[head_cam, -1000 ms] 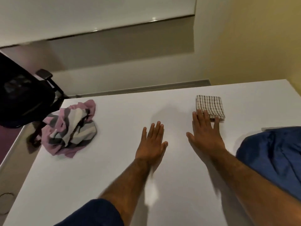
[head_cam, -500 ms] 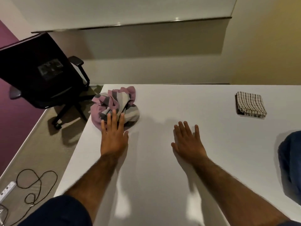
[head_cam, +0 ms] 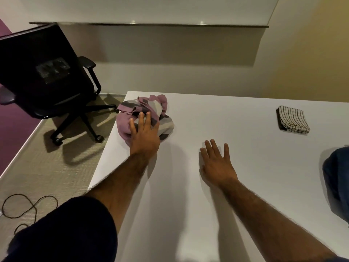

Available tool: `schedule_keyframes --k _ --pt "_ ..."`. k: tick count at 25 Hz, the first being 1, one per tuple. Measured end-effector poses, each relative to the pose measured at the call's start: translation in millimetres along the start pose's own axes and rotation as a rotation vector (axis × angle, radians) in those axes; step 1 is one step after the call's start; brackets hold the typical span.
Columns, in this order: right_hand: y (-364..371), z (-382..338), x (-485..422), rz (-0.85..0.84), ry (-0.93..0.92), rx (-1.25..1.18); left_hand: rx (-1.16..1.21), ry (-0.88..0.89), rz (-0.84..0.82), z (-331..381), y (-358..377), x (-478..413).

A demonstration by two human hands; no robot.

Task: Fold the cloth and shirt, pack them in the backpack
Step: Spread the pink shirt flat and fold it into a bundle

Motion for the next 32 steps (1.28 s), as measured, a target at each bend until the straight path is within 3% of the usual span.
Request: schedule_keyframes --k 4,6,9,11,14,16,18,21,23,26,28,32 --pt "4.7 23.3 18.1 0.022 0.035 0.009 0.003 -0.063 0.029 13.0 -0.7 -0.7" --pt "5.8 30.1 29.1 0.023 0.065 -0.029 0.03 0.044 0.094 43.2 -16.5 2.8" --pt "1.0 60.1 42.6 0.146 0.2 -0.066 0.212 0.398 0.177 126.7 -55.7 27.1" --pt "-17.0 111.5 50.5 0.302 0.467 -0.137 0.3 0.697 0.232 191.5 -77.7 67.0" --pt "-38.1 203.6 80.1 0.355 0.88 -0.319 0.151 1.132 0.101 273.0 -74.3 155.2" --pt "-42.0 238.3 102.2 0.395 0.917 -0.394 0.136 1.25 0.041 292.7 -63.7 195.5" --pt "-37.6 243.6 113.7 0.415 0.849 -0.414 0.214 1.164 0.114 282.8 -45.5 203.2" --pt "-9.7 216.7 123.4 0.255 0.64 -0.372 0.246 0.87 0.261 235.3 1.3 188.9" --pt "12.6 191.8 135.9 0.184 0.511 -0.364 0.227 0.638 0.243 197.2 26.1 173.7" --pt "33.4 176.7 164.2 0.178 0.611 -0.485 0.214 0.351 0.124 163.2 36.1 143.7" --pt "39.8 178.8 177.7 0.16 0.675 -0.561 0.238 0.314 0.115 161.6 31.3 126.1" --pt "49.9 193.9 195.2 -0.001 0.577 -0.506 0.314 0.216 0.1 165.1 23.5 99.9"
Point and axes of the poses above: each hand's wrist, its own x-axis away from the middle knuckle, its own y-axis out of the palm, z = x × y, the point moved 4 cm from there along -x, towards the middle knuckle, and after that the axes turned 2 degrees about -z, right-handed, at the moved point
